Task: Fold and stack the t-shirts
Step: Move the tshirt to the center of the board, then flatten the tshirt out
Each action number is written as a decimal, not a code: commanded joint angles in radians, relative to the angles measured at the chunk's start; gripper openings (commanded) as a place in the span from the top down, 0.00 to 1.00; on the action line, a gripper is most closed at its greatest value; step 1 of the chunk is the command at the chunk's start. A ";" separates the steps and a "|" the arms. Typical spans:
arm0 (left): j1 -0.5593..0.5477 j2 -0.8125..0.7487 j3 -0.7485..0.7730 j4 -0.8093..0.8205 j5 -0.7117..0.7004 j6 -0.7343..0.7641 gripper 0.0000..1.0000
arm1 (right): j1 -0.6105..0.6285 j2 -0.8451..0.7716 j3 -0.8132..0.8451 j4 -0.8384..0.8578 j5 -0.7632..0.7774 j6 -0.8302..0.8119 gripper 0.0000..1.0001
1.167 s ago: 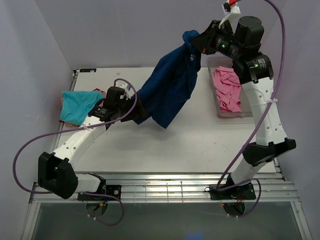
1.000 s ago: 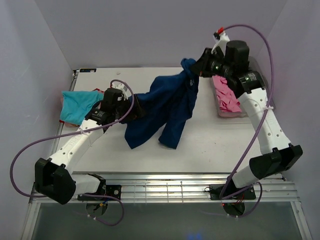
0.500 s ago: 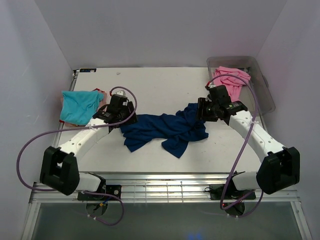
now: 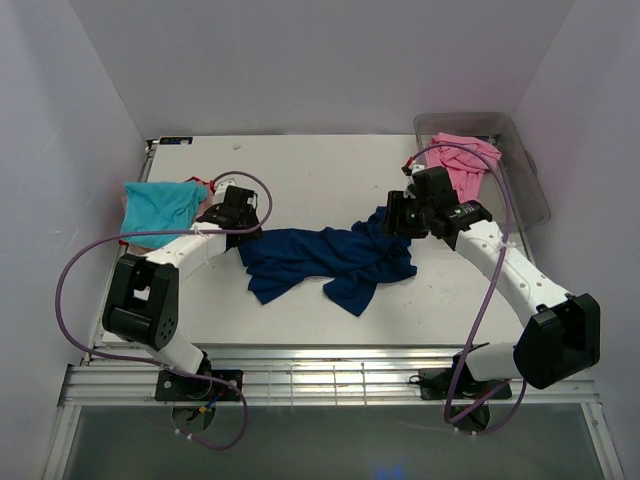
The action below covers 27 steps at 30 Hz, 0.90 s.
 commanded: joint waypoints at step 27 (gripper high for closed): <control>0.119 0.221 0.082 0.135 0.073 0.057 0.55 | 0.003 0.530 0.480 0.010 0.126 -0.161 0.48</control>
